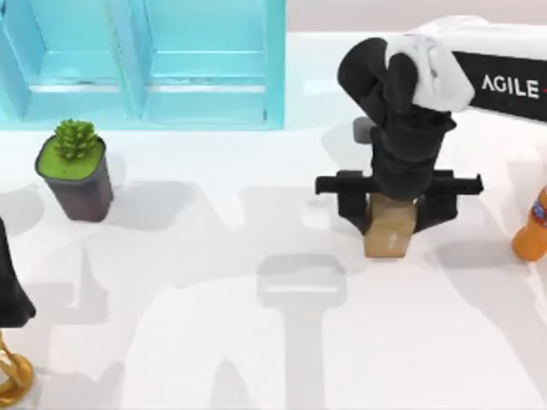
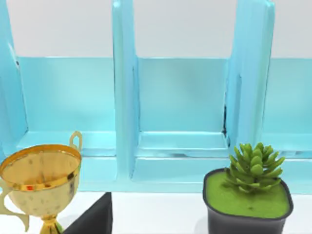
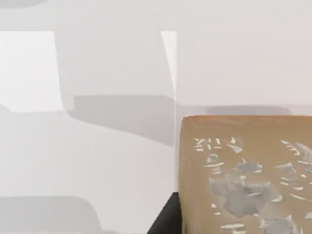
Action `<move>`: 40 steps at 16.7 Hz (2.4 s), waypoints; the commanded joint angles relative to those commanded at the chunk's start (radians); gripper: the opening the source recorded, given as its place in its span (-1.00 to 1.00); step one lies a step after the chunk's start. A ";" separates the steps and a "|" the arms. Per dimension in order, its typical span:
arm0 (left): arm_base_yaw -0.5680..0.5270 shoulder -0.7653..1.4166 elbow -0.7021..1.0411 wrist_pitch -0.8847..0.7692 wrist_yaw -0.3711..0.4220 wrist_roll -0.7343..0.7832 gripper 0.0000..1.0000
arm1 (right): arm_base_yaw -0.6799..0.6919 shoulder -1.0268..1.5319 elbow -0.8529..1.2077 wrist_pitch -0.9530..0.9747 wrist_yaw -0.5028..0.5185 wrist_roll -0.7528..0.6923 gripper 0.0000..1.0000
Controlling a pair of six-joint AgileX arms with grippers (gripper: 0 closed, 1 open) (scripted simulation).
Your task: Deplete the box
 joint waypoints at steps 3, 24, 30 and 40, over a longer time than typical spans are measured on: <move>0.000 0.000 0.000 0.000 0.000 0.000 1.00 | 0.000 0.000 0.000 0.000 0.000 0.000 -0.10; 0.000 0.000 0.000 0.000 0.000 0.000 1.00 | -0.005 -0.017 0.083 -0.099 0.000 0.000 1.00; 0.000 0.000 0.000 0.000 0.000 0.000 1.00 | -0.004 -0.055 0.230 -0.284 -0.001 -0.003 1.00; 0.000 0.000 0.000 0.000 0.000 0.000 1.00 | -0.169 -0.099 0.305 -0.235 -0.074 -0.160 1.00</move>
